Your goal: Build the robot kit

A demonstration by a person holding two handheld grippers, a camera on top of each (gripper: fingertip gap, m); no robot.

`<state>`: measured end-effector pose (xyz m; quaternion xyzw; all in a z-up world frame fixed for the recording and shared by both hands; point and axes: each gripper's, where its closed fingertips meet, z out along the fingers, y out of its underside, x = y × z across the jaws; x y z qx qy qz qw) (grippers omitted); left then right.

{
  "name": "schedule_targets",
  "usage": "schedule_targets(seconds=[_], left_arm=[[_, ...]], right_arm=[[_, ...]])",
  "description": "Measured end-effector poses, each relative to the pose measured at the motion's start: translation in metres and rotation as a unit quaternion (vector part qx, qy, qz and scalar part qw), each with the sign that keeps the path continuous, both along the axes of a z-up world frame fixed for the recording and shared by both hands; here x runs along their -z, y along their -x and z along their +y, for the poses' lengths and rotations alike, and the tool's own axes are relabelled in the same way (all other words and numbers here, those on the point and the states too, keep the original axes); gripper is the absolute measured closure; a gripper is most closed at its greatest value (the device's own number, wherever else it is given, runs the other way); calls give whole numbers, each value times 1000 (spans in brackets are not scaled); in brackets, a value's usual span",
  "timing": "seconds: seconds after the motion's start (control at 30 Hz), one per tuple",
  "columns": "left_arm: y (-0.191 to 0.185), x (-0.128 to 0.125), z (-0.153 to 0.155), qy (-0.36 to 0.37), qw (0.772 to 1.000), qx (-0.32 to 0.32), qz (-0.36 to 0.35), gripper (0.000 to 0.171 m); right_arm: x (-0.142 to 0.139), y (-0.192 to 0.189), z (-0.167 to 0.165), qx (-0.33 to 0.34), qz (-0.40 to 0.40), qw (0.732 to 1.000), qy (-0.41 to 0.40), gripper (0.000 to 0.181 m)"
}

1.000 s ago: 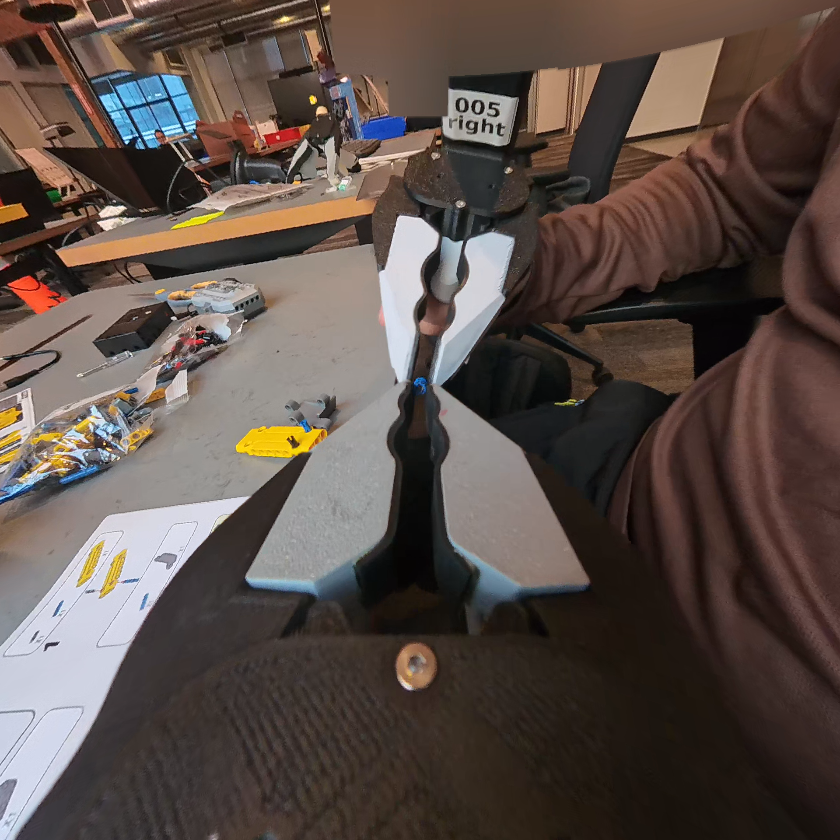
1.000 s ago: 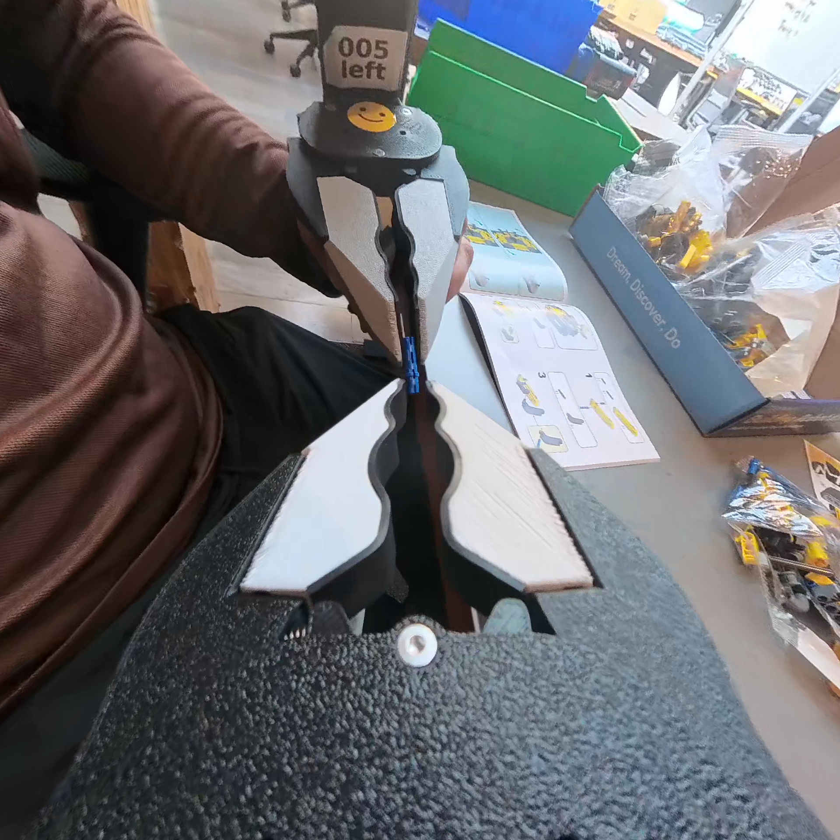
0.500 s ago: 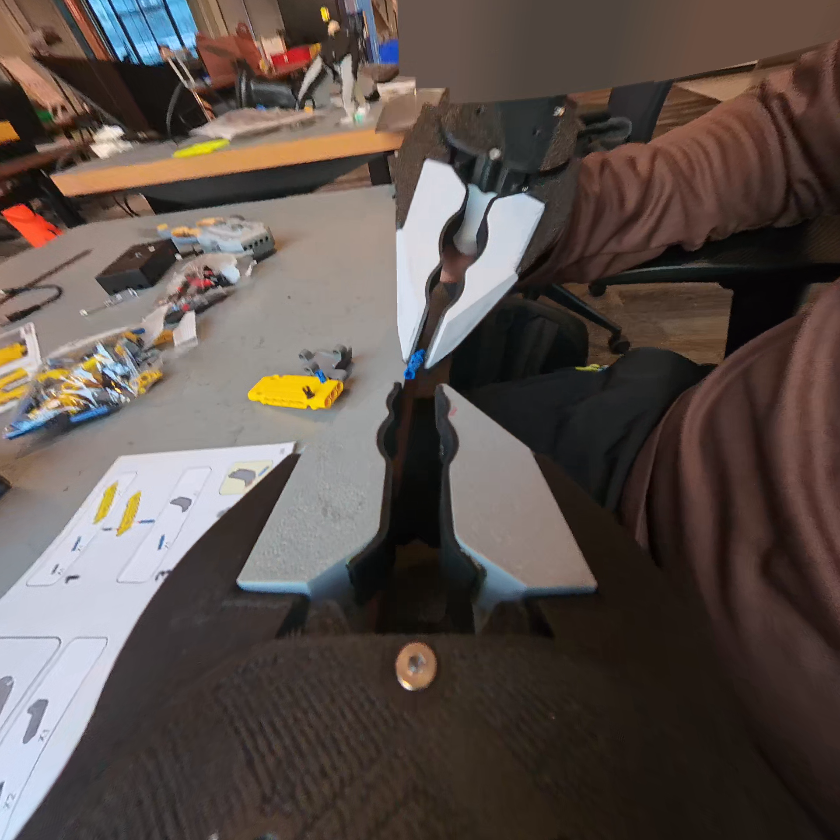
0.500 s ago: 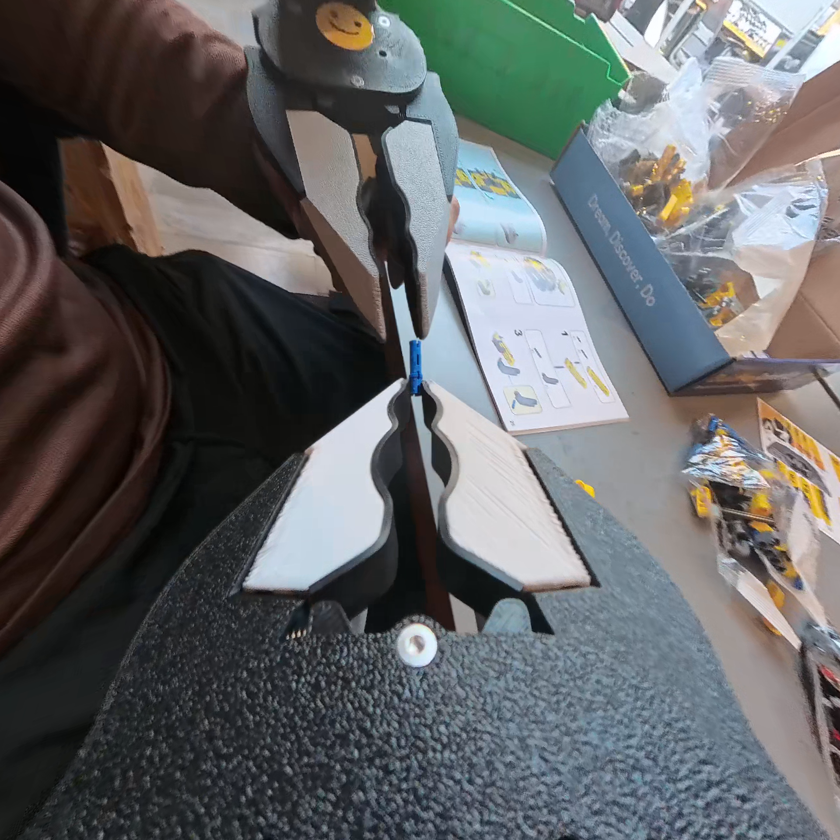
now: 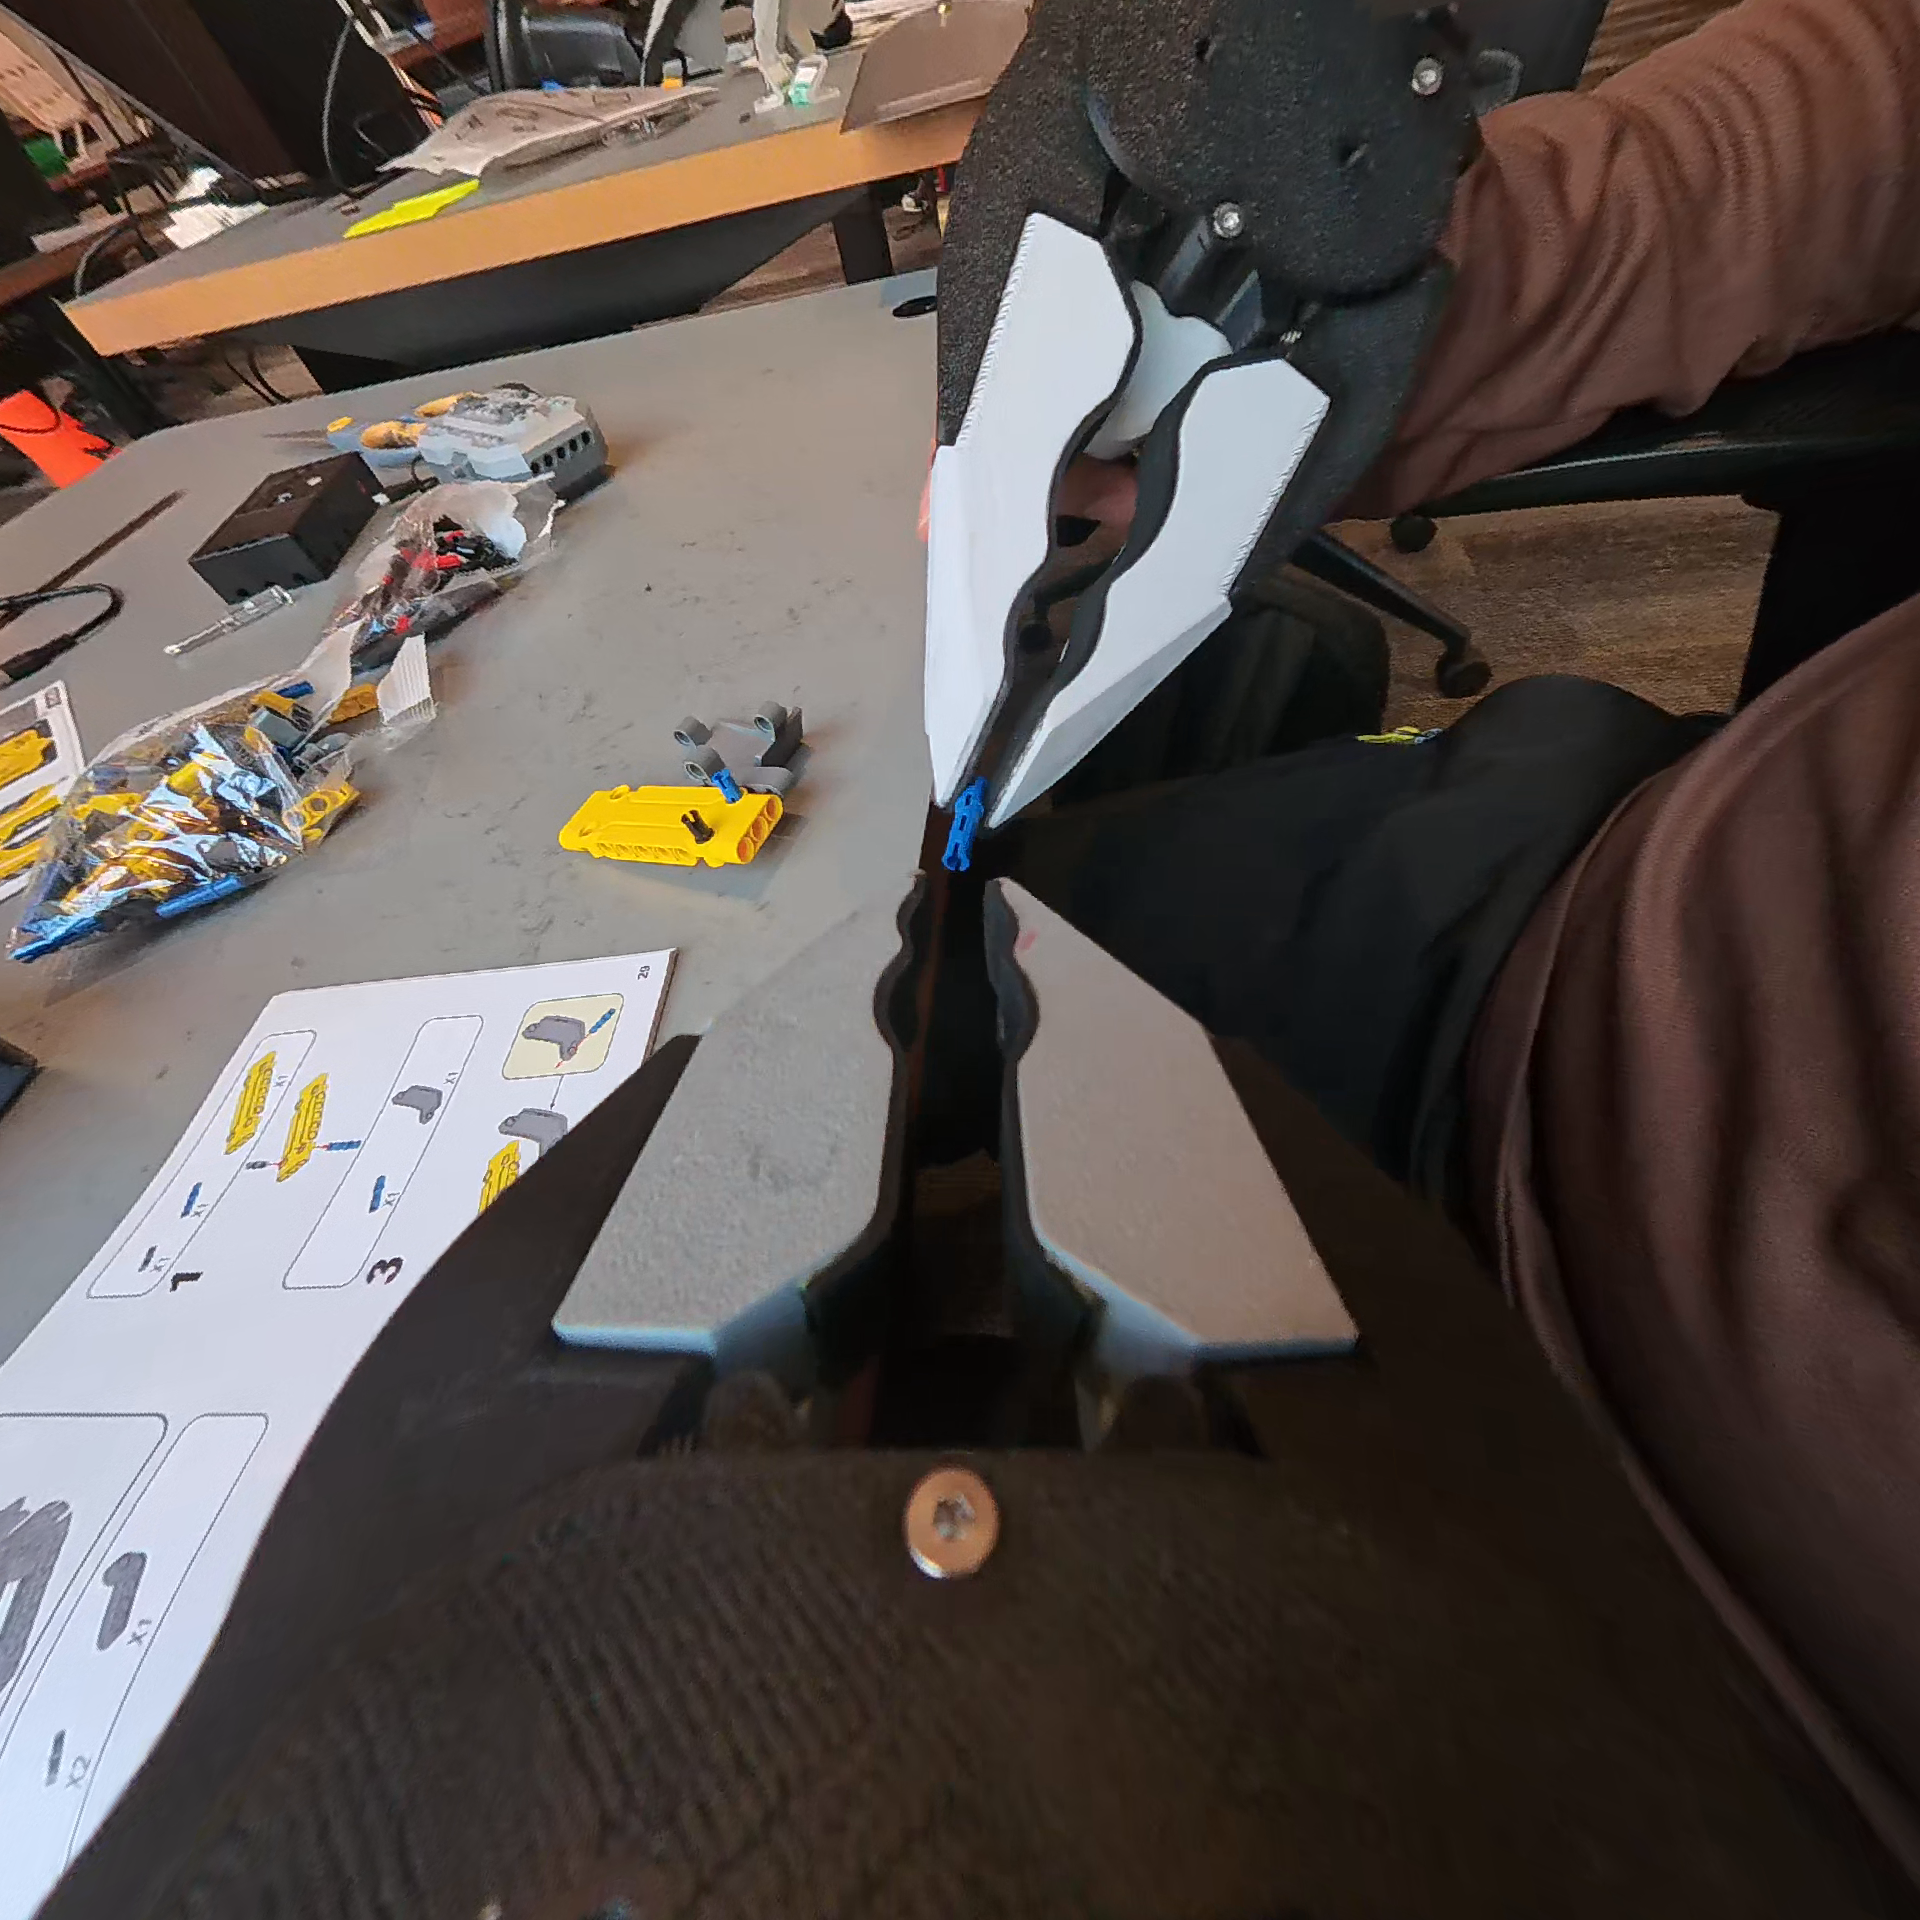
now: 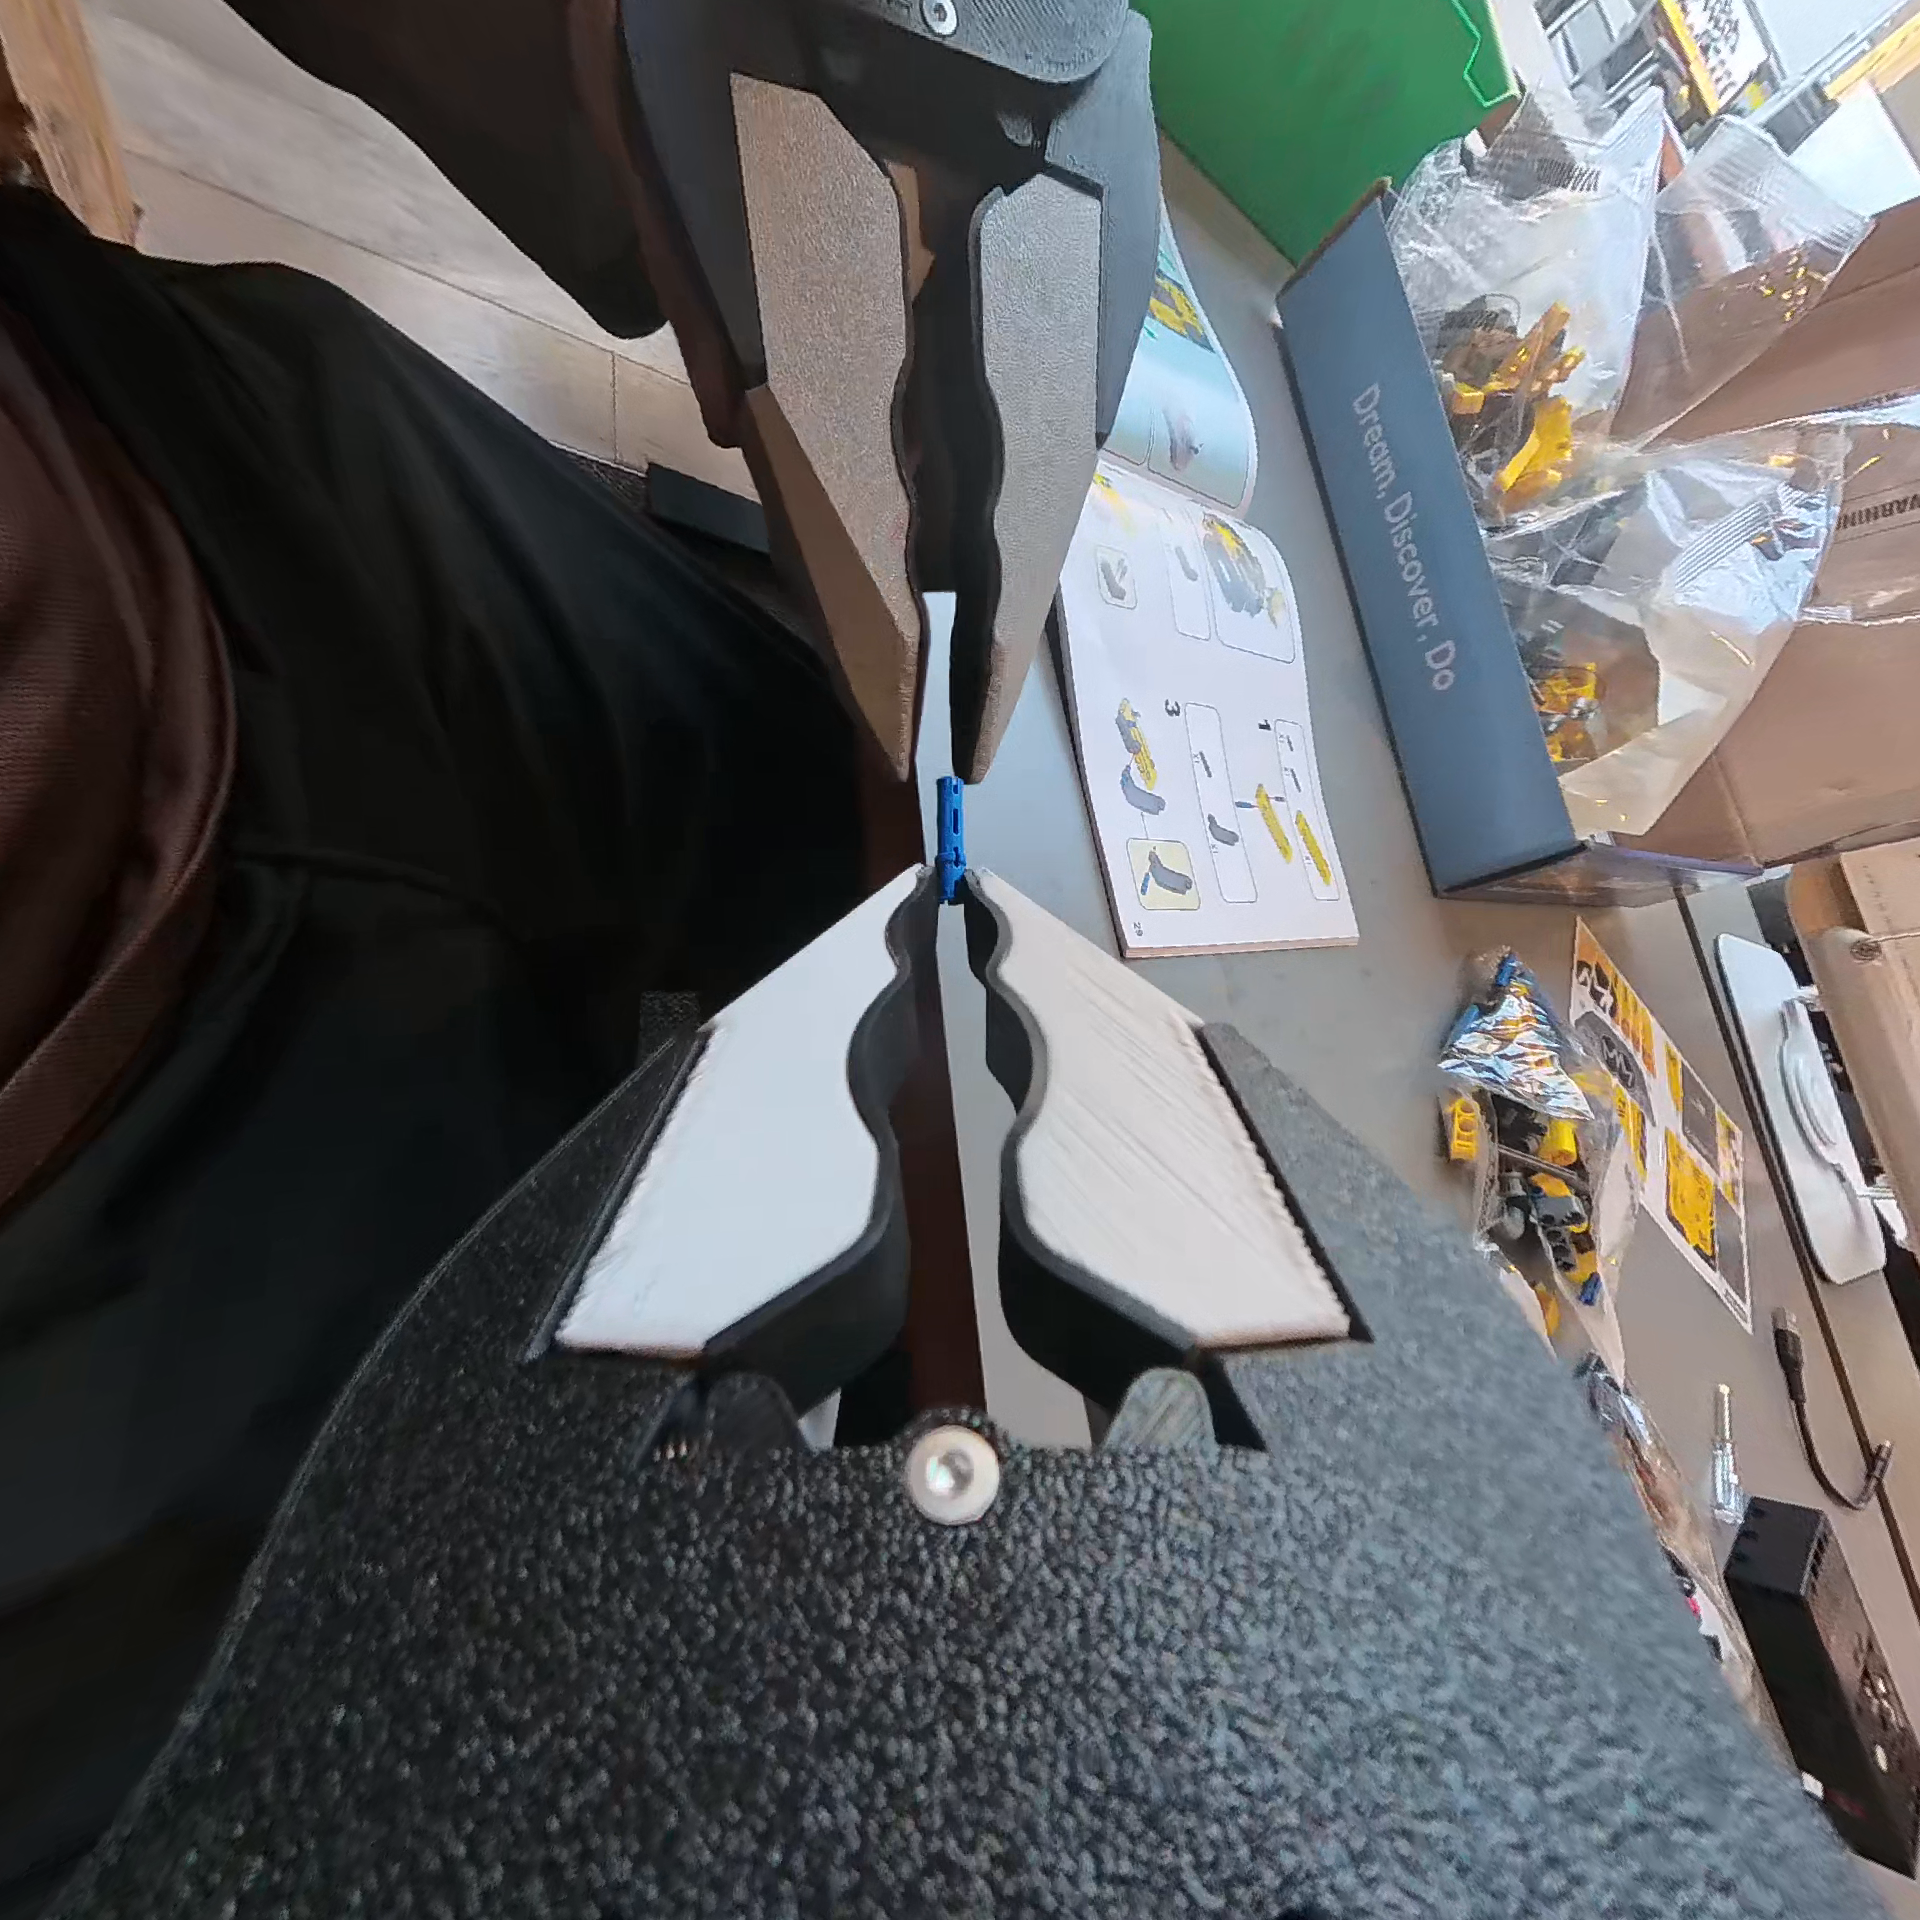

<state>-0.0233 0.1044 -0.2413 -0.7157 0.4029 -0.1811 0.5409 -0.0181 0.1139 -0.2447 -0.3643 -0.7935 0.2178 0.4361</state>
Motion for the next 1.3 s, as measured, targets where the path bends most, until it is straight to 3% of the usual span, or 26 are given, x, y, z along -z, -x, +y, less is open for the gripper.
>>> schedule_targets(seconds=[1.3], left_arm=[[-3,-1,6,5,1000,-18,9,171]], right_arm=[[3,3,2,18,-8,1000,4,175]])
